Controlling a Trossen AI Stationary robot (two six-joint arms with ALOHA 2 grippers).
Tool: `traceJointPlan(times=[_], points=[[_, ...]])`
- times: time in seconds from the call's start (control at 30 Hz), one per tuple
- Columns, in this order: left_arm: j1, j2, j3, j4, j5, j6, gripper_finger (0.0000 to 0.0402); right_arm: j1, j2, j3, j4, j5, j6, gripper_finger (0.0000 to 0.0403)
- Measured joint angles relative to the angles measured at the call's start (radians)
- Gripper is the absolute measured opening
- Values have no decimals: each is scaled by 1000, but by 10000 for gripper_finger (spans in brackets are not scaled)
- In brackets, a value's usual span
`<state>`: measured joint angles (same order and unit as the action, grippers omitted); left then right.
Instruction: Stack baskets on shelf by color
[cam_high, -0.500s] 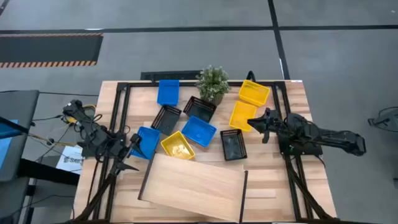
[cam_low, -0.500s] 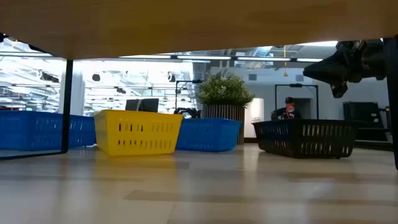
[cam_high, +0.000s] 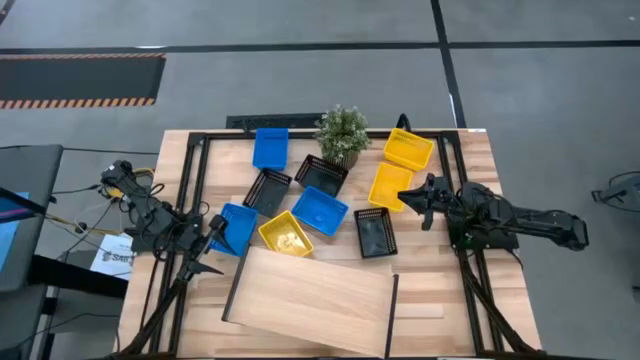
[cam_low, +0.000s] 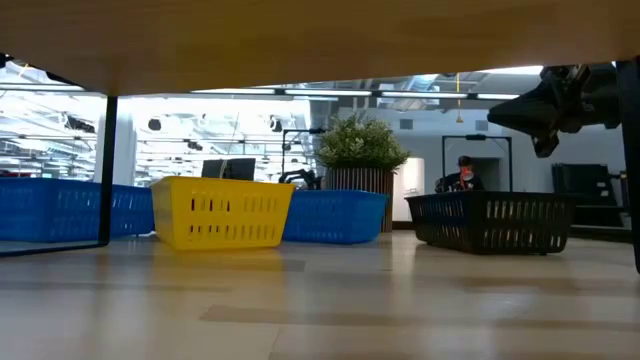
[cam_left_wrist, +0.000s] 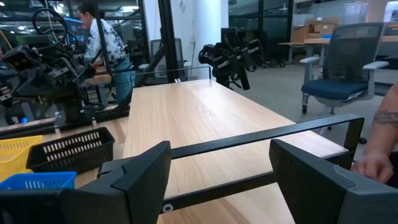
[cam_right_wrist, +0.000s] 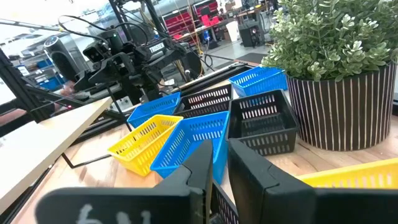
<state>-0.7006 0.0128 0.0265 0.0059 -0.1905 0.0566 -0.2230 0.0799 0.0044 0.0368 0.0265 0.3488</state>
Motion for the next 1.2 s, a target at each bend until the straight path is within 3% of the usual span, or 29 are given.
traceJointPlan(times=[0.93, 1.2], points=[[0, 0, 0, 0, 0, 0, 265, -2, 0, 0, 6, 1, -8, 72], [0, 0, -1, 2, 76, 75, 265, -2, 0, 0, 21, 2, 223, 72]])
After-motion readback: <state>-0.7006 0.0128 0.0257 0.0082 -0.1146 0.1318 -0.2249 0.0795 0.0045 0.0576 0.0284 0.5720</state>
